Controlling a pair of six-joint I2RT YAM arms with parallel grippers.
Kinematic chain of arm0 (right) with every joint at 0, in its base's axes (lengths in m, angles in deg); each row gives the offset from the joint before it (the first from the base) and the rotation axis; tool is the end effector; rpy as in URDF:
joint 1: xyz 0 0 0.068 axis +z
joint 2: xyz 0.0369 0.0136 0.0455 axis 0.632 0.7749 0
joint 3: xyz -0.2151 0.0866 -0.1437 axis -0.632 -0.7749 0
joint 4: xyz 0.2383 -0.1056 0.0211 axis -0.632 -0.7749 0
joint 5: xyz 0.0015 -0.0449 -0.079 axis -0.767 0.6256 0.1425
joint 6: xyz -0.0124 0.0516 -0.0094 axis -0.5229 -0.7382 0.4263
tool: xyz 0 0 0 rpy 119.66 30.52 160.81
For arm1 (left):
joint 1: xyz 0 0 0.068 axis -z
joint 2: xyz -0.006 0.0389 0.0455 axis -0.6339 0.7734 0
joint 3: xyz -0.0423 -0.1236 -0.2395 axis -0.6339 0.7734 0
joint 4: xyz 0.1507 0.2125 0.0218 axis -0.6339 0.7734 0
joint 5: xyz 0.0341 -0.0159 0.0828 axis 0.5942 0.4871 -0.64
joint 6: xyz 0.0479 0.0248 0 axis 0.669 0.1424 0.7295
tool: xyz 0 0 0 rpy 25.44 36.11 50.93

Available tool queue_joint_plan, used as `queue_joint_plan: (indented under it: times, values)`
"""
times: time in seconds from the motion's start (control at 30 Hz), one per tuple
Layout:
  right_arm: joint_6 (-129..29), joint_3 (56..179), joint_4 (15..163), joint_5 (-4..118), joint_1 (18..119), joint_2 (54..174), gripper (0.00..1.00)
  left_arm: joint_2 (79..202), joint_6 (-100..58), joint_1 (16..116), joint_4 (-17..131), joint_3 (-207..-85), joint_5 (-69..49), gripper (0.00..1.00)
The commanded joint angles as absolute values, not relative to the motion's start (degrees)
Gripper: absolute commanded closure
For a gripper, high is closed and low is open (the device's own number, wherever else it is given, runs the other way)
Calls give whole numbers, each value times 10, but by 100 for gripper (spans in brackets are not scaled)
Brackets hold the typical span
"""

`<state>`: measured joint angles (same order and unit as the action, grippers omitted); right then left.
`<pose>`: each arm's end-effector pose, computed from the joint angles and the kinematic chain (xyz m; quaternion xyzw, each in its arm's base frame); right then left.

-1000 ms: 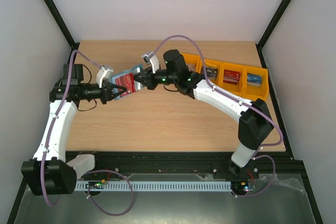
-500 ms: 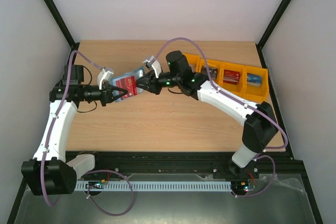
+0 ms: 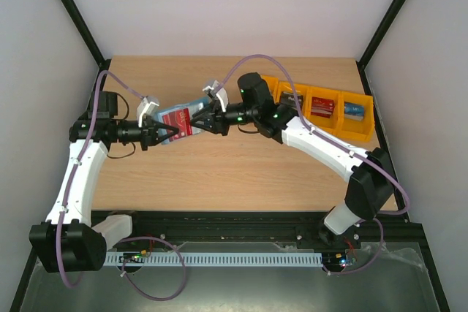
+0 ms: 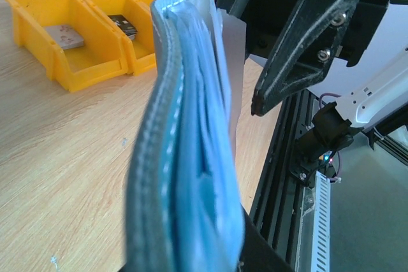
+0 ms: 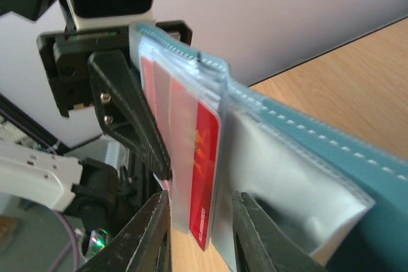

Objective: Take the credit cards out of the card holder
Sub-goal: Remove the credit card from the card holder.

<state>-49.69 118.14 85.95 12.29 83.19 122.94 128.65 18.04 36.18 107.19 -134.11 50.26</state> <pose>0.2421 0.2728 0.3494 -0.4798 0.5996 0.5476 0.3322 0.2060 -0.0218 0.3272 0.3483 0.7224 -0.4395 0.4046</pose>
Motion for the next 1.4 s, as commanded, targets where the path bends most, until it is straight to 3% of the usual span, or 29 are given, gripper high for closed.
queue_joint_plan:
  times: [0.0,0.27,0.6,0.73,0.83,1.1,1.37]
  values:
    - [-552,1175,928,128,833,1237,75,1277,209,364,1089,-1365,533,98]
    - [-555,1179,928,116,838,1260,86,1279,241,364,1115,-1371,548,98]
    - [-601,1175,998,56,851,1277,86,1279,242,364,1115,-1371,547,98]
    - [-618,1175,1014,47,851,1278,98,1279,240,364,1114,-1370,547,98]
    - [-602,1174,1001,66,849,1266,98,1278,237,363,1111,-1369,547,87]
    - [-553,1166,908,113,800,1230,98,1277,240,360,1112,-1368,551,81]
    - [-518,1158,868,133,771,1193,98,1277,236,357,1110,-1369,550,98]
